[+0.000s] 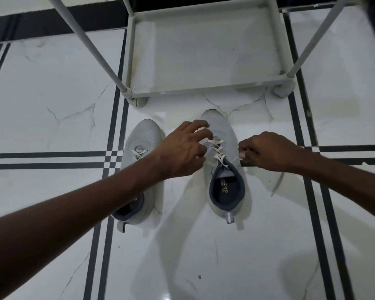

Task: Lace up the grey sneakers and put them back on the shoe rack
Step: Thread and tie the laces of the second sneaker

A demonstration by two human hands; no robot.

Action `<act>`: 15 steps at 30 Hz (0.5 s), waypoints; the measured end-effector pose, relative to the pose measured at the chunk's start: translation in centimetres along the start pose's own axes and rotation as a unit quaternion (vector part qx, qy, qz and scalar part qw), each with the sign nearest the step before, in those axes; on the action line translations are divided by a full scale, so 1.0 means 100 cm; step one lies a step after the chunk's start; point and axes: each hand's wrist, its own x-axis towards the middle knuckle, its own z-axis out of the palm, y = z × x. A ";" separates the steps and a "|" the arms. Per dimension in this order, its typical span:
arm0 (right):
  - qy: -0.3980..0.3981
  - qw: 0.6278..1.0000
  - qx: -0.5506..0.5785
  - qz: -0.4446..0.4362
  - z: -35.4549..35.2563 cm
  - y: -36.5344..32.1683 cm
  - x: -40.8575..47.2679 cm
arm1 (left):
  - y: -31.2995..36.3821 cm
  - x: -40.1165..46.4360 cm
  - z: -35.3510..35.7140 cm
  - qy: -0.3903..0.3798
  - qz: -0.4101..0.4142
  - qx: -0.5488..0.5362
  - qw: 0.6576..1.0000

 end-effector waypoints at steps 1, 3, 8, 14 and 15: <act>0.003 1.000 0.003 -0.007 0.001 0.001 -0.001 | 0.002 -0.002 -0.004 -0.002 0.011 -0.008 1.000; 0.004 1.000 0.003 -0.021 0.006 0.005 -0.002 | 0.008 -0.007 -0.003 -0.049 0.002 -0.063 0.997; 0.009 0.999 -0.043 -0.020 0.025 0.020 0.000 | -0.005 -0.023 0.026 -0.144 -0.097 -0.165 0.971; 0.016 0.999 -0.044 0.027 0.031 0.048 -0.007 | -0.016 -0.052 0.037 -0.111 -0.155 -0.158 0.969; 0.020 0.998 -0.053 0.029 0.031 0.048 -0.007 | -0.014 -0.052 0.035 -0.111 -0.162 -0.144 0.970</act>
